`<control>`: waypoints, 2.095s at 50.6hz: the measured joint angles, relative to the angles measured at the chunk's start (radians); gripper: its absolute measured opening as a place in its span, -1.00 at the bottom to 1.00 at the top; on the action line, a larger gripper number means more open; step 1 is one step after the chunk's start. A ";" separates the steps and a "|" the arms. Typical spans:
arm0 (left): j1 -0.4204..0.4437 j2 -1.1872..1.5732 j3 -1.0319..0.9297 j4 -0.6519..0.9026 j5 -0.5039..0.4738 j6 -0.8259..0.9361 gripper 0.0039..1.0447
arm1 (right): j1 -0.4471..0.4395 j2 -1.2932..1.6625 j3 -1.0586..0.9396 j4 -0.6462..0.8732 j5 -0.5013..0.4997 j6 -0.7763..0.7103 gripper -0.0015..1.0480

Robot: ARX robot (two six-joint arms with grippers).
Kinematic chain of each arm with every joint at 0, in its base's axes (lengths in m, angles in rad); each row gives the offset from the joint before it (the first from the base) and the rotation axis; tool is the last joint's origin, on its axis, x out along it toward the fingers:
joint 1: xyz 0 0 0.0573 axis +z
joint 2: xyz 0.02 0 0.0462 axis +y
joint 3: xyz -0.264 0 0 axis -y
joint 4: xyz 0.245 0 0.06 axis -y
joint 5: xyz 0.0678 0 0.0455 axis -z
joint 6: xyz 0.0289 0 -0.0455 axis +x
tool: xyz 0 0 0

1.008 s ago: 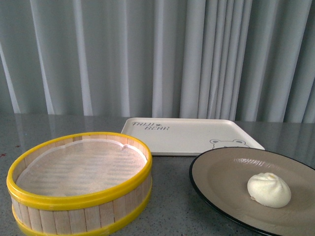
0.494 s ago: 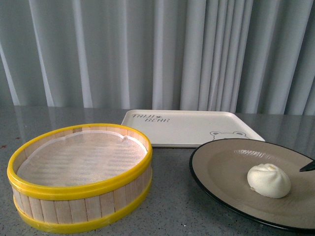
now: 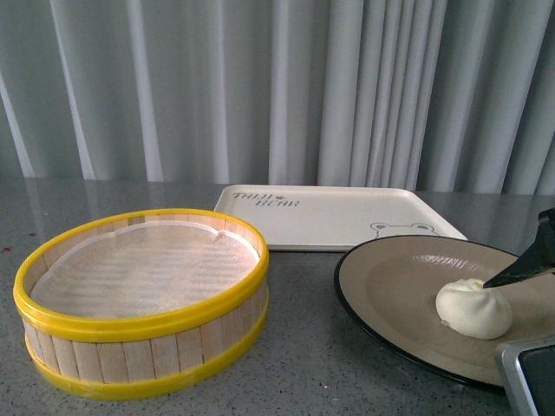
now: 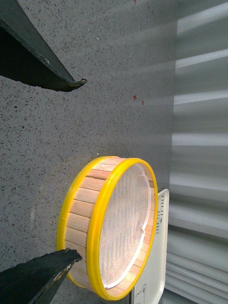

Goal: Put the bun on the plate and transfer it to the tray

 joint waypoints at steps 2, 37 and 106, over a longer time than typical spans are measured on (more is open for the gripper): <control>0.000 0.000 0.000 0.000 0.000 0.000 0.88 | 0.004 0.005 0.002 0.004 0.000 0.003 0.83; 0.000 0.000 0.000 0.000 0.000 0.000 0.88 | 0.065 0.090 -0.019 0.128 0.052 0.088 -0.25; 0.000 0.000 0.000 0.000 0.000 0.000 0.88 | -0.188 0.166 0.315 0.219 -0.251 0.206 -0.94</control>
